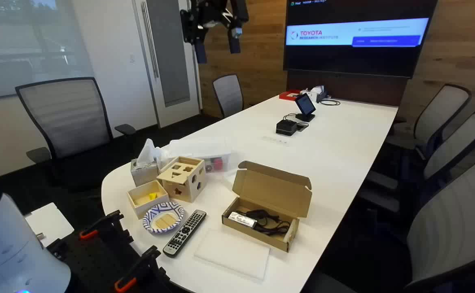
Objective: Remove the yellow object from the bowl and put it inside the box
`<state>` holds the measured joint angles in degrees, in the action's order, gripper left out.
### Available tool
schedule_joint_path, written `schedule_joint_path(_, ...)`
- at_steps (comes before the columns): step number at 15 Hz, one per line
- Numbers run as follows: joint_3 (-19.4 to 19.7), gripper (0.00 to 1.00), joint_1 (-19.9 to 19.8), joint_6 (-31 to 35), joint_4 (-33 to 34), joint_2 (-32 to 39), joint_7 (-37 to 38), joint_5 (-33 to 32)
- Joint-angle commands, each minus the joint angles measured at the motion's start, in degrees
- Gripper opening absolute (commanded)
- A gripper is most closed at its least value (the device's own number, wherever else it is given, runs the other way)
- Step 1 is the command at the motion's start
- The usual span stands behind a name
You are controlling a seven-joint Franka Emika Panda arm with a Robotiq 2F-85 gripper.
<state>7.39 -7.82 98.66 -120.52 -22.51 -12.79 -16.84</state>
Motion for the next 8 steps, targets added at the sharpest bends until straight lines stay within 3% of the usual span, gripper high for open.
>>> schedule_joint_path(1, 0.4, 1.0, 0.6, -0.2, 0.1, 0.0, 0.1, -0.2)
schedule_joint_path(3, -0.6, 1.0, 0.6, 1.1, -1.2, -1.0, 4.2, 0.1)
schedule_joint_path(8, -5.8, 1.0, 1.1, 3.5, -5.3, -2.5, 26.3, 6.5)
